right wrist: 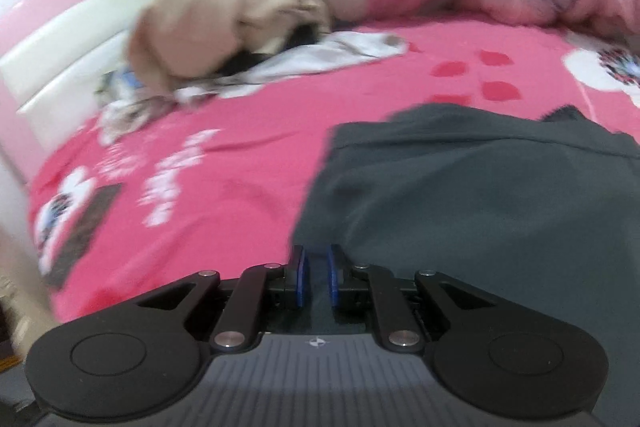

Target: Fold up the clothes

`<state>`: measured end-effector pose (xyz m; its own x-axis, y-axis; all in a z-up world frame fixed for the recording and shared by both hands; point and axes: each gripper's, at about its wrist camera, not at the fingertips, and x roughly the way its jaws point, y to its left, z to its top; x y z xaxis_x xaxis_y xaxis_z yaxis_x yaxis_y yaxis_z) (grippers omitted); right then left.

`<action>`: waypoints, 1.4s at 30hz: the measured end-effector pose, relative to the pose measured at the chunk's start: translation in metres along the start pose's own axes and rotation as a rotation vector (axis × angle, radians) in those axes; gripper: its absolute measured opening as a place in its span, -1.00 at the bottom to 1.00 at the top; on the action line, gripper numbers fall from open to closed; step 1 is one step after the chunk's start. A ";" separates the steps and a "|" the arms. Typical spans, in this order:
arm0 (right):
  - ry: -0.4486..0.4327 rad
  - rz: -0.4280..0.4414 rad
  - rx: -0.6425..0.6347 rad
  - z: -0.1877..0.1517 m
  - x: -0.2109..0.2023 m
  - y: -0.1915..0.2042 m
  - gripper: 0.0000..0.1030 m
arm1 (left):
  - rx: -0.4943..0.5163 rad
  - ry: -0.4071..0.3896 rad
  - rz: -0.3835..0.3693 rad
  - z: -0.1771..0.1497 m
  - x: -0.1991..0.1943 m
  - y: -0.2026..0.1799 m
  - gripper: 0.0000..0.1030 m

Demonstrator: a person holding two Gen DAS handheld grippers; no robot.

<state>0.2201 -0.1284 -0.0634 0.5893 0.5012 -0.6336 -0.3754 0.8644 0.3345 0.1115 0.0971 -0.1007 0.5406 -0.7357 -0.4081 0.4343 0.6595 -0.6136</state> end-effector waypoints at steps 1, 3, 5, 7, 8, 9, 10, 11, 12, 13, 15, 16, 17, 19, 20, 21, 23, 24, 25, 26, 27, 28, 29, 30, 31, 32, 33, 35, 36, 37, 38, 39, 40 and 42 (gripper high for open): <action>-0.011 0.007 0.035 0.003 0.002 -0.007 -0.80 | 0.011 -0.004 0.003 -0.001 -0.001 -0.001 -0.80; -0.026 0.004 0.073 0.010 0.006 -0.013 -0.80 | 0.024 -0.009 0.005 -0.003 -0.002 -0.002 -0.80; -0.032 -0.011 0.068 0.016 0.010 -0.014 -0.80 | 0.020 -0.008 0.000 -0.003 -0.002 -0.001 -0.80; -0.028 -0.010 0.067 0.021 0.018 -0.018 -0.80 | 0.015 -0.005 -0.005 -0.003 -0.002 0.000 -0.80; -0.026 -0.008 0.069 0.024 0.022 -0.020 -0.80 | 0.016 -0.005 -0.005 -0.003 -0.002 0.000 -0.80; -0.021 0.004 0.092 0.029 0.027 -0.026 -0.80 | 0.017 -0.006 -0.006 -0.003 -0.002 0.000 -0.80; -0.014 0.020 0.122 0.034 0.032 -0.031 -0.81 | 0.018 -0.006 -0.007 -0.003 -0.002 0.000 -0.80; -0.007 0.037 0.154 0.038 0.037 -0.037 -0.82 | 0.022 -0.007 -0.006 -0.004 -0.002 0.000 -0.80; -0.003 0.058 0.199 0.044 0.042 -0.045 -0.87 | 0.027 -0.009 -0.005 -0.004 -0.003 0.000 -0.80; -0.008 0.066 0.241 0.049 0.045 -0.052 -0.93 | 0.030 -0.010 -0.004 -0.004 -0.003 0.000 -0.81; -0.019 0.082 0.326 0.058 0.051 -0.065 -0.93 | 0.037 -0.012 -0.001 -0.005 -0.004 -0.001 -0.80; -0.030 0.084 0.372 0.060 0.051 -0.072 -0.93 | 0.040 -0.013 0.000 -0.006 -0.005 -0.001 -0.80; -0.041 0.085 0.418 0.063 0.052 -0.079 -0.92 | 0.041 -0.013 -0.001 -0.006 -0.005 -0.001 -0.80; -0.079 0.095 0.503 0.066 0.044 -0.090 -0.89 | 0.041 -0.014 -0.001 -0.007 -0.005 0.000 -0.80; -0.103 0.103 0.542 0.067 0.037 -0.096 -0.88 | 0.041 -0.014 -0.001 -0.007 -0.006 0.000 -0.80; -0.128 0.113 0.578 0.068 0.030 -0.100 -0.88 | 0.043 -0.015 -0.001 -0.007 -0.006 0.000 -0.80; -0.172 0.156 0.603 0.065 0.004 -0.106 -0.87 | 0.046 -0.017 0.002 -0.008 -0.006 -0.001 -0.80; -0.194 0.177 0.615 0.064 -0.010 -0.109 -0.87 | 0.045 -0.017 0.002 -0.008 -0.005 -0.001 -0.80; -0.211 0.193 0.618 0.062 -0.027 -0.113 -0.87 | 0.043 -0.017 0.002 -0.007 -0.005 -0.001 -0.80; -0.220 0.196 0.619 0.055 -0.041 -0.114 -0.87 | 0.041 -0.017 0.002 -0.007 -0.005 -0.001 -0.80; -0.219 0.184 0.614 0.046 -0.055 -0.116 -0.87 | 0.040 -0.017 0.002 -0.007 -0.005 -0.001 -0.80; -0.218 0.171 0.610 0.038 -0.069 -0.118 -0.87 | 0.038 -0.017 0.002 -0.007 -0.005 -0.001 -0.80; -0.215 0.157 0.605 0.029 -0.083 -0.120 -0.87 | 0.037 -0.018 0.002 -0.008 -0.005 -0.001 -0.80; -0.207 0.129 0.594 0.017 -0.096 -0.120 -0.87 | 0.037 -0.020 0.004 -0.008 -0.006 -0.001 -0.80; -0.201 0.104 0.582 0.007 -0.106 -0.121 -0.86 | 0.036 -0.022 0.007 -0.008 -0.006 -0.002 -0.80; -0.198 0.075 0.566 -0.003 -0.115 -0.121 -0.86 | 0.036 -0.024 0.009 -0.009 -0.006 -0.002 -0.79; -0.196 0.046 0.549 -0.014 -0.124 -0.121 -0.86 | 0.033 -0.029 0.013 -0.009 -0.006 -0.002 -0.79; -0.199 0.004 0.530 -0.033 -0.141 -0.122 -0.86 | 0.029 -0.039 0.023 -0.010 -0.007 -0.004 -0.79; -0.206 -0.009 0.520 -0.042 -0.149 -0.123 -0.86 | 0.034 -0.042 0.030 -0.010 -0.007 -0.005 -0.79; -0.210 -0.032 0.497 -0.047 -0.153 -0.123 -0.86 | 0.032 -0.044 0.034 -0.010 -0.007 -0.006 -0.79; -0.214 -0.059 0.472 -0.052 -0.156 -0.123 -0.86 | 0.030 -0.046 0.039 -0.010 -0.007 -0.006 -0.79; -0.205 -0.120 0.425 -0.057 -0.158 -0.122 -0.86 | 0.027 -0.048 0.044 -0.010 -0.007 -0.007 -0.79; -0.191 -0.188 0.388 -0.061 -0.156 -0.122 -0.87 | 0.018 -0.049 0.047 -0.010 -0.007 -0.007 -0.79; -0.177 -0.243 0.356 -0.069 -0.154 -0.127 -0.88 | -0.015 -0.049 0.057 -0.009 -0.006 -0.007 -0.79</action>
<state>0.1278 -0.3180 -0.0566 0.7543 0.2553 -0.6049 0.0391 0.9022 0.4295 0.0987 0.0956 -0.0997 0.5988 -0.6885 -0.4092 0.3911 0.6972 -0.6008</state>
